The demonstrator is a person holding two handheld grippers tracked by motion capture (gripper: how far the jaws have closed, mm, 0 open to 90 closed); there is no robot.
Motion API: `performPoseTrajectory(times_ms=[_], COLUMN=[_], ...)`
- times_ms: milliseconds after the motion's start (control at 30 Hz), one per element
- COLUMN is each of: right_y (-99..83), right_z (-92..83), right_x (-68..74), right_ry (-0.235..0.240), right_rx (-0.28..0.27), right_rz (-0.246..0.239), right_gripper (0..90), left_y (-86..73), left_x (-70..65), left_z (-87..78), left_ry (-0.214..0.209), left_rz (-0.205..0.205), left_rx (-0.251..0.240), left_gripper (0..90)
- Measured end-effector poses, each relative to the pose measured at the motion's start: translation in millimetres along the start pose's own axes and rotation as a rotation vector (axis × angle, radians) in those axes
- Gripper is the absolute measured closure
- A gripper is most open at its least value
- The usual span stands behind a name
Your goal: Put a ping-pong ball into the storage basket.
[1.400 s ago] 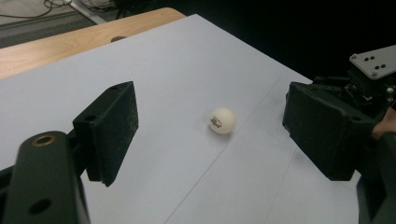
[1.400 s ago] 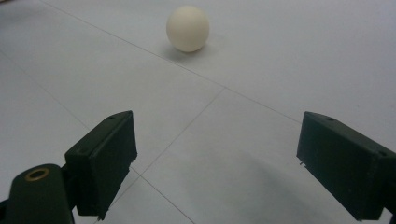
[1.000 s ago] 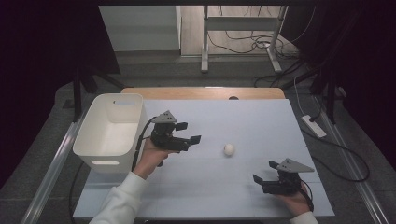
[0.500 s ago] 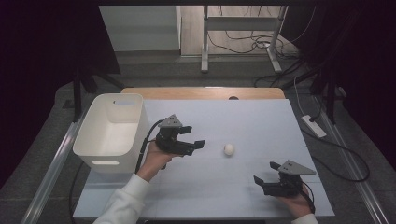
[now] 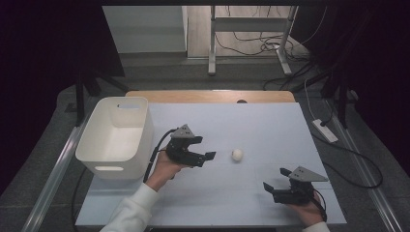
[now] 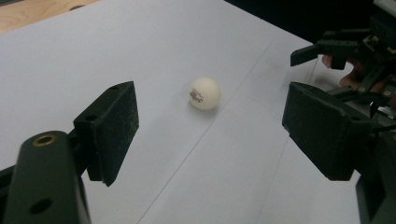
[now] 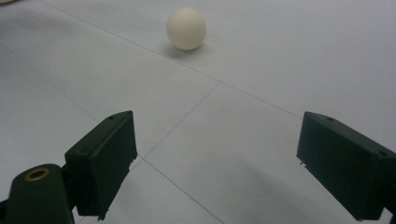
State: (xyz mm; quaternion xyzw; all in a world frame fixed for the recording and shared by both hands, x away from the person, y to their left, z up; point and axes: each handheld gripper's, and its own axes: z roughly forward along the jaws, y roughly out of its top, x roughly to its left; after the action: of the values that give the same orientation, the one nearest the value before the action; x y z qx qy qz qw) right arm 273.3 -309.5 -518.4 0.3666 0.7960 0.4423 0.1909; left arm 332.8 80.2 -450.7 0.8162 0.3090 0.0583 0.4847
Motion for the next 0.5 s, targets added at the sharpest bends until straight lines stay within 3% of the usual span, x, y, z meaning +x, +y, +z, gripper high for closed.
performPoseTrajectory(times_ms=[500], right_y=[-1.7], right_z=[-2.6], right_x=[0.1], right_ry=[-0.001], right_rx=[0.002], right_rz=[0.003], right_gripper=[12.0], left_y=[-0.4], left_x=[-2.6], left_z=[15.9], left_ry=[-0.016], left_rz=[0.01], left_rx=[0.032], left_gripper=[19.1])
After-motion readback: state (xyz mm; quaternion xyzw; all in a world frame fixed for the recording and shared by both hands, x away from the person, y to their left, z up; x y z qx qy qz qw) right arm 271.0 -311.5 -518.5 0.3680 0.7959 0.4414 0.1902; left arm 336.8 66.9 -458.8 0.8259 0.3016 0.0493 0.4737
